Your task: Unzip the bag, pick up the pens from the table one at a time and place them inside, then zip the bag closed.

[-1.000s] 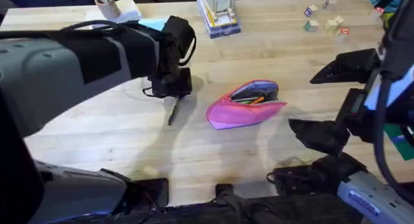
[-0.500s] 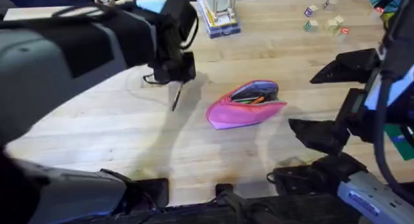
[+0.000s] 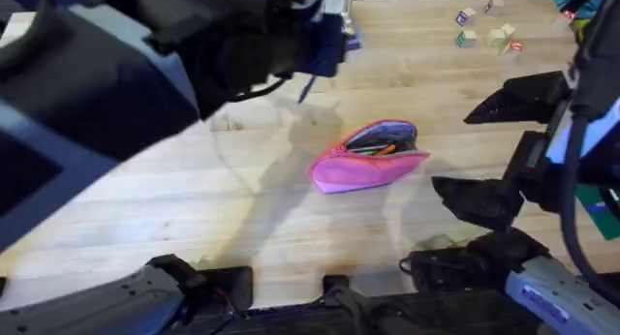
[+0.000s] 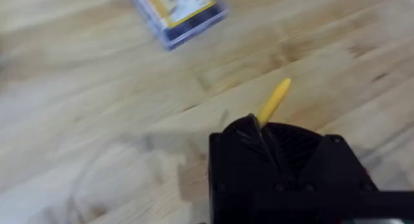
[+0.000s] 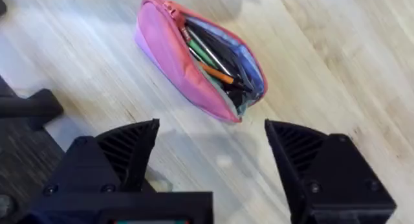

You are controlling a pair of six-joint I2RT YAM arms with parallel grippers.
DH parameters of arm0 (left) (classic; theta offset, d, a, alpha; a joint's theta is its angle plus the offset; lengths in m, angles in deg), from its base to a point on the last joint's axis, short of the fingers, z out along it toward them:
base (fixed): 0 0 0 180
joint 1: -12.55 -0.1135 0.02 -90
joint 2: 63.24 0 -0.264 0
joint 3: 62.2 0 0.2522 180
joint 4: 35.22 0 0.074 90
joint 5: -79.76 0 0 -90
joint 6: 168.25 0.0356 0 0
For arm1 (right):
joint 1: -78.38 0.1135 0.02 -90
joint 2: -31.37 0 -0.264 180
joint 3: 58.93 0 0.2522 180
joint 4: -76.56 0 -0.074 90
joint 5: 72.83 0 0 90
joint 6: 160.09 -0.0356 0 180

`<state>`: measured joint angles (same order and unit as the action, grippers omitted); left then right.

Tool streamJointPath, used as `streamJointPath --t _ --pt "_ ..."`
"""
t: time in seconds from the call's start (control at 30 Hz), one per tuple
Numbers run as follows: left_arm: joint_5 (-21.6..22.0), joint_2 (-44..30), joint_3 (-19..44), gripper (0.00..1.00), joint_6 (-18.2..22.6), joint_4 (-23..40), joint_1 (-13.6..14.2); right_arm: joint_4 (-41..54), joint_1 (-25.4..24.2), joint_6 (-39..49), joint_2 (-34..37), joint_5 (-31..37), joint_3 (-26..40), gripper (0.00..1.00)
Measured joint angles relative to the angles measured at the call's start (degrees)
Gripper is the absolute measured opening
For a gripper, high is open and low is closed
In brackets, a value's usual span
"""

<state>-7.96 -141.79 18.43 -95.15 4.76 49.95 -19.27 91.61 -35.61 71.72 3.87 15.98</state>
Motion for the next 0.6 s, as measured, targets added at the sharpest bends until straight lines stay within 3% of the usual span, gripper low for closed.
streamJointPath --t 0.23,0.4,0.6 --pt "-3.2 0.3 0.0 0.043 3.0 -5.0 5.6 0.1 0.0 0.0 0.0 0.0 0.0 0.998" --pt "-9.2 0.2 0.0 0.043 7.6 -5.3 7.6 0.2 0.0 0.0 0.0 0.0 0.0 0.998" --pt "-15.8 -2.1 0.0 0.043 9.9 -6.0 9.7 0.3 0.0 0.0 0.0 0.0 0.0 0.998"
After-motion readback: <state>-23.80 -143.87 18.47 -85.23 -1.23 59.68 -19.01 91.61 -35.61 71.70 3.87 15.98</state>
